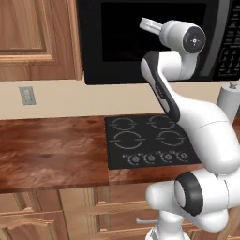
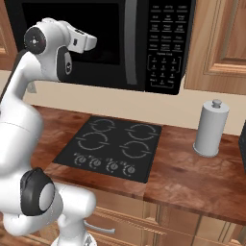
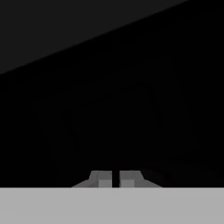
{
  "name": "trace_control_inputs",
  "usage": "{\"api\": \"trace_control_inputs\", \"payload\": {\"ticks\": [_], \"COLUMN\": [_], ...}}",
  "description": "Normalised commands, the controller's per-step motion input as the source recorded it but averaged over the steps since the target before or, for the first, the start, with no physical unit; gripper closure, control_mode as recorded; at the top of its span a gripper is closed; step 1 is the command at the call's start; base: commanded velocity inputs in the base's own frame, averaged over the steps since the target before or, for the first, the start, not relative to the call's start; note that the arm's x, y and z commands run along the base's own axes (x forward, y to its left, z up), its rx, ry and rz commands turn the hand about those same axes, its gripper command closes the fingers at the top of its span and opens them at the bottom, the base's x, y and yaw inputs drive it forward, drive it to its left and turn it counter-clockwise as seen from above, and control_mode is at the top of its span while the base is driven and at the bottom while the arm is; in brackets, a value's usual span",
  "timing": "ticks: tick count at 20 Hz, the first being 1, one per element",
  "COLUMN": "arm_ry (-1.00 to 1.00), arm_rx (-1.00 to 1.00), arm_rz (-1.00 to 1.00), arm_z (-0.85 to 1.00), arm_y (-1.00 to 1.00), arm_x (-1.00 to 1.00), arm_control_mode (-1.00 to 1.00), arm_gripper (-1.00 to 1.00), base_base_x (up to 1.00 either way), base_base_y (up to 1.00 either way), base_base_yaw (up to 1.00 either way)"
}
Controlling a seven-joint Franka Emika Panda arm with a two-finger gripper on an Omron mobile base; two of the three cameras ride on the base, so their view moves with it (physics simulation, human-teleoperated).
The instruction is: Transport the fish from the fridge to the microwave and turn on the microwave.
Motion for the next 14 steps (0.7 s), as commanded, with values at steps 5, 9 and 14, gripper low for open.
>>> {"api": "trace_control_inputs", "payload": {"ticks": [5, 9, 14], "arm_ry": [0.0, 0.0, 0.0], "arm_rx": [0.01, 0.0, 0.02], "arm_rz": [0.01, 0.02, 0.0], "arm_z": [-0.03, 0.0, 0.0], "arm_y": [-0.21, -0.21, -0.18], "arm_x": [0.42, 0.0, -0.19], "arm_control_mode": [-1.0, -1.0, -1.0], "arm_gripper": [1.0, 1.0, 1.0], "base_base_x": [0.0, 0.0, 0.0], "base_base_y": [0.0, 0.0, 0.0], "base_base_yaw": [0.0, 0.0, 0.0]}}
